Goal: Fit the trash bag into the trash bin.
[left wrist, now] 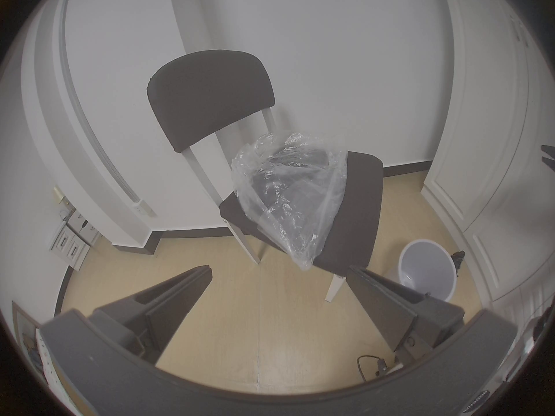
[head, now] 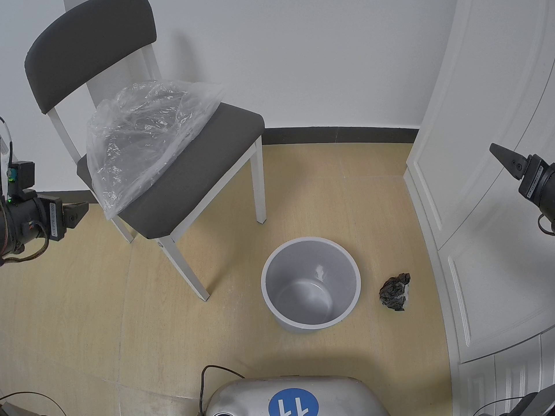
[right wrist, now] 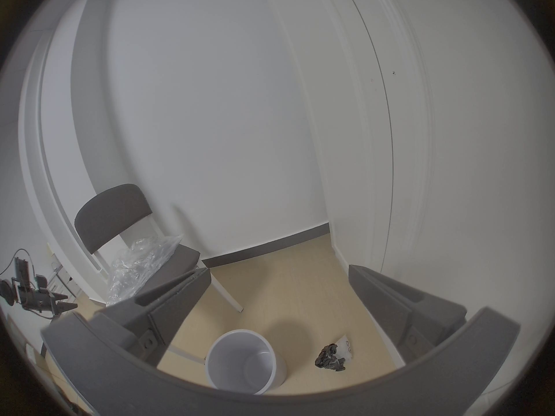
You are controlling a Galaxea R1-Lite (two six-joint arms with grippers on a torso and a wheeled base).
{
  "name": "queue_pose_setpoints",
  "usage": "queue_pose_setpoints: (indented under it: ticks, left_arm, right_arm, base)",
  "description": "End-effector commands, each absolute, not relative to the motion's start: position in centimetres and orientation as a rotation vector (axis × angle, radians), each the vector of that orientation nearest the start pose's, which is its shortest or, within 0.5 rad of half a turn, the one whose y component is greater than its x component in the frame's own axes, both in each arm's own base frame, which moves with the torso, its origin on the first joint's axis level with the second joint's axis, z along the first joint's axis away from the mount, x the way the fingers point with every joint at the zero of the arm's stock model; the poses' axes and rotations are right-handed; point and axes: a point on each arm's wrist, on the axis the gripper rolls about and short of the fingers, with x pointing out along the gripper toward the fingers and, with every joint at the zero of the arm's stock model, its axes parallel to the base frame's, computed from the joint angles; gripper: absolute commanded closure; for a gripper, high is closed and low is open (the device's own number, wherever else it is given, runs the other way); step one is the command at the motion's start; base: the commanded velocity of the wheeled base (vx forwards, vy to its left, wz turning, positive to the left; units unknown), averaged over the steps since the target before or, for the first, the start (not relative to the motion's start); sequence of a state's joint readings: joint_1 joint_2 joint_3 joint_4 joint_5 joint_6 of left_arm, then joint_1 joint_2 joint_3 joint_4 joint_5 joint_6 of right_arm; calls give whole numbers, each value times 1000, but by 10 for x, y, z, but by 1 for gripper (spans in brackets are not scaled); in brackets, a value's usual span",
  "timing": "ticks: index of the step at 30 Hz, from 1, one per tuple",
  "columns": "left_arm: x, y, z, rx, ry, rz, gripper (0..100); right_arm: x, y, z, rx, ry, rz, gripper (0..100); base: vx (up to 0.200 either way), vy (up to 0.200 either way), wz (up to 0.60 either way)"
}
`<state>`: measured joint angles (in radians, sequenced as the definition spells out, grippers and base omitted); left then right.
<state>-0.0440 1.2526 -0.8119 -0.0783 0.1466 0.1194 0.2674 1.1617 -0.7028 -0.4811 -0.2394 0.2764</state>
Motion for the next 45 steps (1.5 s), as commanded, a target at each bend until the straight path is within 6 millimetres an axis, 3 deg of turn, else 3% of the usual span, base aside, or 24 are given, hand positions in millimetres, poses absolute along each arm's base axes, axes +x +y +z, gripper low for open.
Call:
queue_pose_setpoints:
  ticks: [1, 23, 32, 45]
  left_arm:
    - [212, -6, 236, 156, 402, 79, 0]
    - [296, -4, 216, 169, 411, 175, 0]
    - [280, -14, 211, 190, 425, 133, 0]
    - [289, -33, 191, 254, 485, 73, 0]
  right_arm:
    - [163, 39, 271, 286, -36, 34, 0]
    - [167, 38, 269, 286, -24, 22, 0]
    - [168, 38, 270, 286, -26, 19, 0]
    - [175, 39, 264, 281, 2, 14, 0]
  base:
    - [0, 0, 0]
    - [0, 0, 0]
    - [0, 0, 0]
    - [0, 0, 0]
